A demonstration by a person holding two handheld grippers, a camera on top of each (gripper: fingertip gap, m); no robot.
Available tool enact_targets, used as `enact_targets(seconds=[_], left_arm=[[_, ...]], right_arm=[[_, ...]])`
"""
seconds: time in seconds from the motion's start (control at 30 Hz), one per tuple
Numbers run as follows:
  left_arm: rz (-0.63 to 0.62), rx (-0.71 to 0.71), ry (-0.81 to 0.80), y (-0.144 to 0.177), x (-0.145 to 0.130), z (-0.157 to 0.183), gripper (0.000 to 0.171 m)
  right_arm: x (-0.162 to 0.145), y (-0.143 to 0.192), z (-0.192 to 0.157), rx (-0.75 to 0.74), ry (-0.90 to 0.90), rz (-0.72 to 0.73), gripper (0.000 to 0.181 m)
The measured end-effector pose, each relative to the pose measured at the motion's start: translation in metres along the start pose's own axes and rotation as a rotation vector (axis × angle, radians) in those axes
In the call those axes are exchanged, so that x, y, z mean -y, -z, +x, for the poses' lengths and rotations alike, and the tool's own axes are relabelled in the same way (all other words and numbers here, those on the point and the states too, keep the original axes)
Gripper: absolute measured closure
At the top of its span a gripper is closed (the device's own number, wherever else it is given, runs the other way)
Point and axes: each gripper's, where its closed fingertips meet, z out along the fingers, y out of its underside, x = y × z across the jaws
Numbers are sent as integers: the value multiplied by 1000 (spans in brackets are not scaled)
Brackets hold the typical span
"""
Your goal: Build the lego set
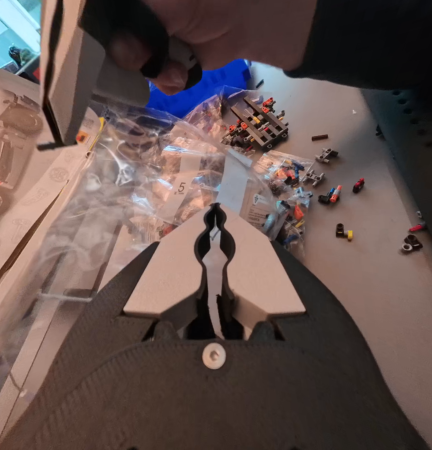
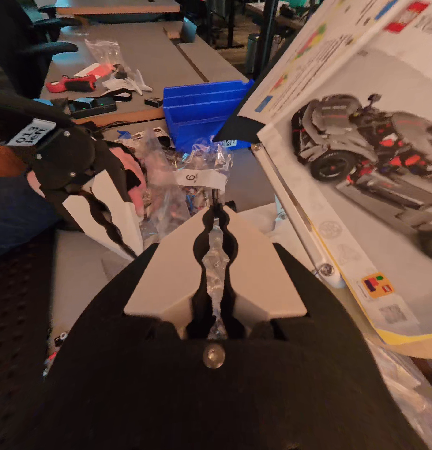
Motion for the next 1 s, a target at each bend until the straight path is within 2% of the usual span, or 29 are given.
enact_targets(seconds=[0.17,0.33,0.43,0.6,0.83,0.9,1.0], left_arm=[[8,-4,-8,0,2,1,171],[2,0,-12,1,1,1,171],[3,-1,-14,1,1,1,171],[3,1,-21,0,2,2,171],[-10,17,-13,-1,0,-2,171],[-9,18,-9,-1,0,-2,171],[-8,19,-10,-1,0,-2,171]], right_arm=[[-36,-19,-18,198,-67,-147,180],[-37,-22,-41,324,-55,-147,180],[-33,-21,-45,325,-39,-141,180],[-14,-18,-37,268,-29,-46,181],[26,16,-62,258,101,62,181],[29,21,-79,283,151,40,181],[16,17,-97,303,206,-75,181]])
